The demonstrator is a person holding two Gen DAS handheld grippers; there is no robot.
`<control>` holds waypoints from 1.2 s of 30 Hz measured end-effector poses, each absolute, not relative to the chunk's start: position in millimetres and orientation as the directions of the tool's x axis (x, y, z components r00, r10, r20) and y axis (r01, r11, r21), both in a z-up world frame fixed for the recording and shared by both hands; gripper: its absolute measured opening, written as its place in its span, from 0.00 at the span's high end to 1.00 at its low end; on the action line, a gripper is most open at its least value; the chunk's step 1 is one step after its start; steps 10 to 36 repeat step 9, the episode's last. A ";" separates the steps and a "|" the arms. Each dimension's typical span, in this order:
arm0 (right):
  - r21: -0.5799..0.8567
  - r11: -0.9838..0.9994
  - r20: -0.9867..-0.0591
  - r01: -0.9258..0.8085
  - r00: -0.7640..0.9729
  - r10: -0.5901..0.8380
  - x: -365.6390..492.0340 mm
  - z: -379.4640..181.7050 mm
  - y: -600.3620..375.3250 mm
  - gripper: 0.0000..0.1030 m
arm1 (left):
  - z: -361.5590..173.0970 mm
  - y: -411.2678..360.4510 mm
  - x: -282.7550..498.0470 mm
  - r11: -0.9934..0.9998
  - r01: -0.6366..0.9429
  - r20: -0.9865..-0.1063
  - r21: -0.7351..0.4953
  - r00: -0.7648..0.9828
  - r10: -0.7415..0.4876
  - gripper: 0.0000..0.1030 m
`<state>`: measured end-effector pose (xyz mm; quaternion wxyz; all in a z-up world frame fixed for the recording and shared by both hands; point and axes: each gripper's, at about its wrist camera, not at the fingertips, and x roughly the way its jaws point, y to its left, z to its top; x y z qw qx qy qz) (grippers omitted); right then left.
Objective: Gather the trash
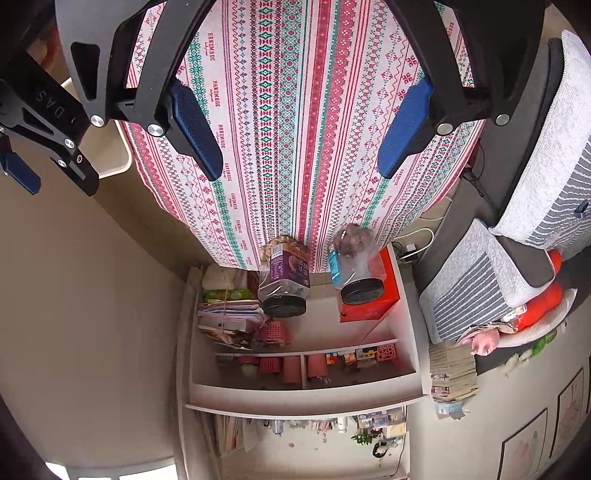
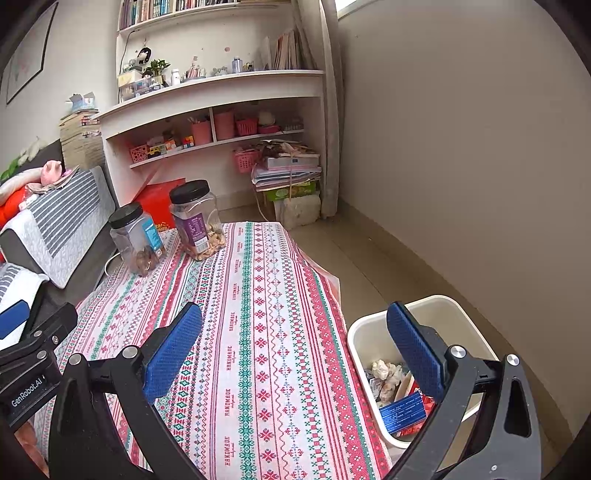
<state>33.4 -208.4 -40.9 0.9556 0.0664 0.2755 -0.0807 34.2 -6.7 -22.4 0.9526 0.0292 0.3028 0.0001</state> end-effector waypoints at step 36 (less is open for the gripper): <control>0.091 0.978 -0.537 0.187 0.836 -0.110 33.7 -40.6 -212.7 0.07 | -21.0 -7.4 32.7 0.998 -0.006 -0.566 0.064 0.823 0.041 0.07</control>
